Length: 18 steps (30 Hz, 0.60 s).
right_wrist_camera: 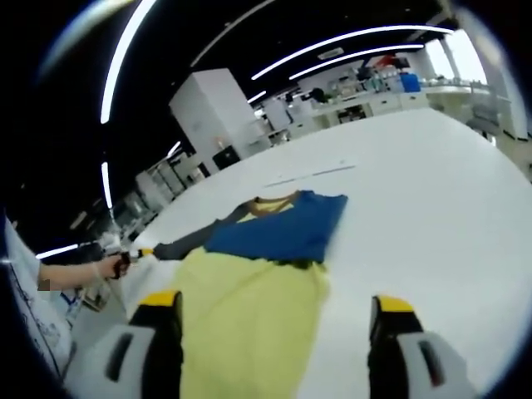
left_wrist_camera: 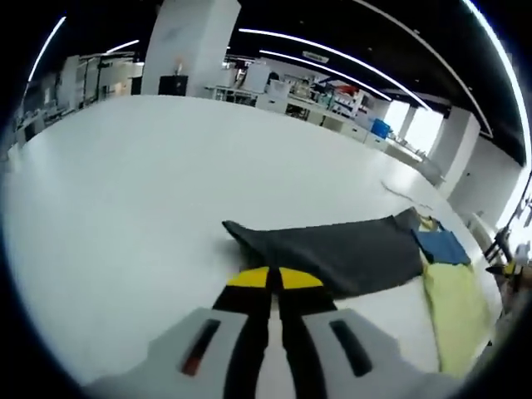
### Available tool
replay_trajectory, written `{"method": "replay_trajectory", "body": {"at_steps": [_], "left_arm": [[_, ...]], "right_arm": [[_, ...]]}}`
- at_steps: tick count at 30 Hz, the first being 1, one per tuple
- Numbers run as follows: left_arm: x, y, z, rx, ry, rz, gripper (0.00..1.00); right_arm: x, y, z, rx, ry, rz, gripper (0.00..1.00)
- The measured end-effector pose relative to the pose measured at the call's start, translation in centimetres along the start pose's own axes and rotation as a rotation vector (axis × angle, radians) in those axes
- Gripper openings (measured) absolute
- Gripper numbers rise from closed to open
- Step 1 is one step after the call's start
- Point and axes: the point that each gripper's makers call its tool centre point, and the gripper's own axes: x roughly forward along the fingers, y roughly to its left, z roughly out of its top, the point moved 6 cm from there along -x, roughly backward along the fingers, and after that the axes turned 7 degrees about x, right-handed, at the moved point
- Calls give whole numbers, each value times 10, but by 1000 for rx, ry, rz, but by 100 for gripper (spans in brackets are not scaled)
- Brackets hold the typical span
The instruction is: Fold the garment on the visible template until the final outline fits inside the template.
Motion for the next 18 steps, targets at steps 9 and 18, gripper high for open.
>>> {"method": "replay_trajectory", "body": {"at_steps": [9, 18], "left_arm": [[6, -46, 42, 75, -73, -131, 0], [20, -98, 68, 71, -120, -261, 0]], "right_arm": [[-1, 7, -1, 1, -10, 14, 94], [-2, 10, 0, 13, -31, 23, 94]]}}
